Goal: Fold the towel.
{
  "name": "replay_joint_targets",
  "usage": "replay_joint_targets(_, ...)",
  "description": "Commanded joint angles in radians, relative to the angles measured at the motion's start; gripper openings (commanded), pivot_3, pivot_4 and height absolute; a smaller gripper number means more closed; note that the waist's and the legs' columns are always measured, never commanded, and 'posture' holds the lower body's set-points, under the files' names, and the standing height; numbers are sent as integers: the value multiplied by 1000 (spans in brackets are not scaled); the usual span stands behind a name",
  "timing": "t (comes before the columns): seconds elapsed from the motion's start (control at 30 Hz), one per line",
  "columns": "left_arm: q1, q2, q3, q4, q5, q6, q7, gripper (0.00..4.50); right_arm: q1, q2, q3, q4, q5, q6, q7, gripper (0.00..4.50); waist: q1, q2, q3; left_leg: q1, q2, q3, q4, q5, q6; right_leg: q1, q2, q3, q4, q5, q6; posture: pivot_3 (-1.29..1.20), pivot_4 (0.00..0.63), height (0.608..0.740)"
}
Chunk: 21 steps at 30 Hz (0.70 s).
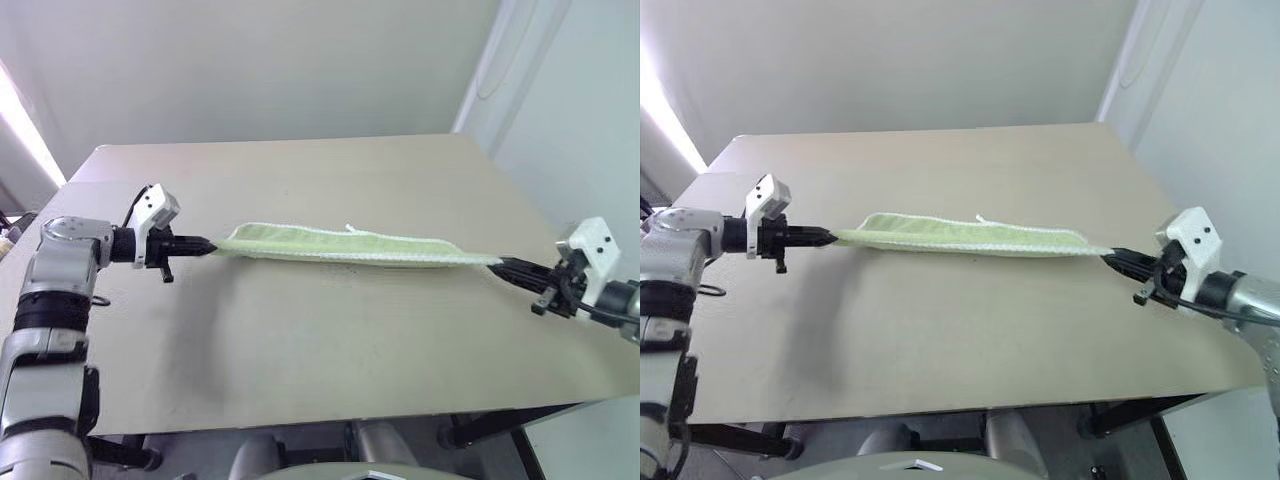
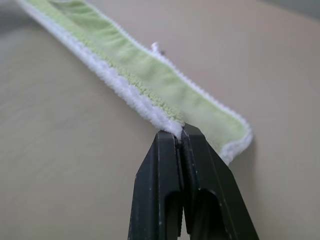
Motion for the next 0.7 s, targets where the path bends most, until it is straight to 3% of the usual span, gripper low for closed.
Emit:
replay_joint_targets(0.03, 121, 84, 102, -209, -71, 145, 46, 0, 94, -9, -142, -106, 59, 47, 48, 17, 0, 0, 0, 0, 1, 0, 0, 0, 0, 1, 0, -1, 0, 0, -1, 0, 0, 712)
replay_joint_targets(0.33, 305, 163, 166, -352, -163, 270, 109, 0, 238, 4, -176, -195, 74, 51, 64, 17, 0, 0, 0, 0, 4, 0, 0, -1, -1, 0, 0, -5, -9, -1, -1, 0, 0, 712)
replay_joint_targets(0.47, 310, 160, 138, -338, -175, 286, 137, 0, 302, -37, -102, -188, -20, -17, 101, 17, 0, -1, 0, -1, 5, 1, -2, -1, -1, 0, -2, -7, -15, -1, -1, 0, 0, 712)
replay_joint_targets(0.7, 145, 82, 9, -209, -167, 320, 174, 0, 113, -38, 85, -71, -54, -25, 35, 17, 1, -2, -1, -1, 4, 2, -2, -2, -3, 0, -2, -7, -15, 0, -1, 0, 0, 712)
